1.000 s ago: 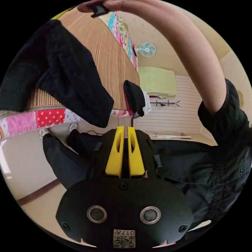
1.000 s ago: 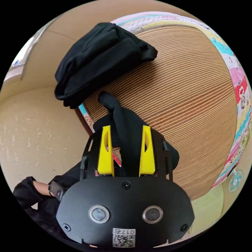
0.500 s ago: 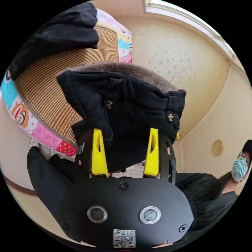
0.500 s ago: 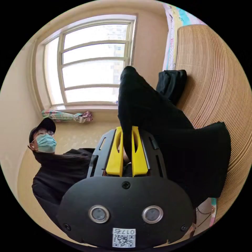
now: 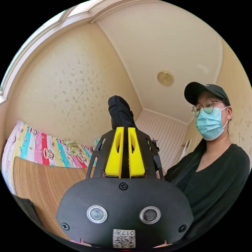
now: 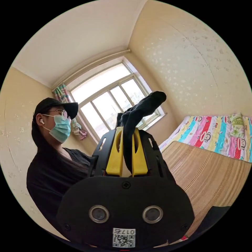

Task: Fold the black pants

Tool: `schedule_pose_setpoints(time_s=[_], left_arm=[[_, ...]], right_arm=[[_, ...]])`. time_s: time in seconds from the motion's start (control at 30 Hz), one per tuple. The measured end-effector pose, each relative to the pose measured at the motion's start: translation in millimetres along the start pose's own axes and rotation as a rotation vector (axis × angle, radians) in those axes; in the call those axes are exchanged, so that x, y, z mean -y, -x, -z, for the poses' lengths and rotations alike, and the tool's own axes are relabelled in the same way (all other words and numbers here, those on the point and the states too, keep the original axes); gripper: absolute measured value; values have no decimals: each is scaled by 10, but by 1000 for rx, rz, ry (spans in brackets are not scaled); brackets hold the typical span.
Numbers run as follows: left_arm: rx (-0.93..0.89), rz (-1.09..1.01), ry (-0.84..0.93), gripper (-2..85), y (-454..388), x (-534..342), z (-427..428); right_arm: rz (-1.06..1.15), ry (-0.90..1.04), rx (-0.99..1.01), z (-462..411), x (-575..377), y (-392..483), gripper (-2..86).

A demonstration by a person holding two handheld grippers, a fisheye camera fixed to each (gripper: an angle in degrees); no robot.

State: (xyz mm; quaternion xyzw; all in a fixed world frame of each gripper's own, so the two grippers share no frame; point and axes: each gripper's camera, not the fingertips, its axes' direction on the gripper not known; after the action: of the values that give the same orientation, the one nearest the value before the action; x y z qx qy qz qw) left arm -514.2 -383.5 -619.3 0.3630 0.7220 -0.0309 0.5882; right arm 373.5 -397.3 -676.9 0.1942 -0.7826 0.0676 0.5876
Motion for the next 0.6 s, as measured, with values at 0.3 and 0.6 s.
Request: schedule_pose_setpoints(time_s=[0.3, 0.6], left_arm=[[506, 392, 429, 74, 2731, -38, -2322], [455, 616, 1188, 145, 3931, -4550, -1611]], right_arm=[[-530, 180, -865, -848, 1393, -2611, 95], [-833, 770, -693, -1453, -1840, -4199, 86]])
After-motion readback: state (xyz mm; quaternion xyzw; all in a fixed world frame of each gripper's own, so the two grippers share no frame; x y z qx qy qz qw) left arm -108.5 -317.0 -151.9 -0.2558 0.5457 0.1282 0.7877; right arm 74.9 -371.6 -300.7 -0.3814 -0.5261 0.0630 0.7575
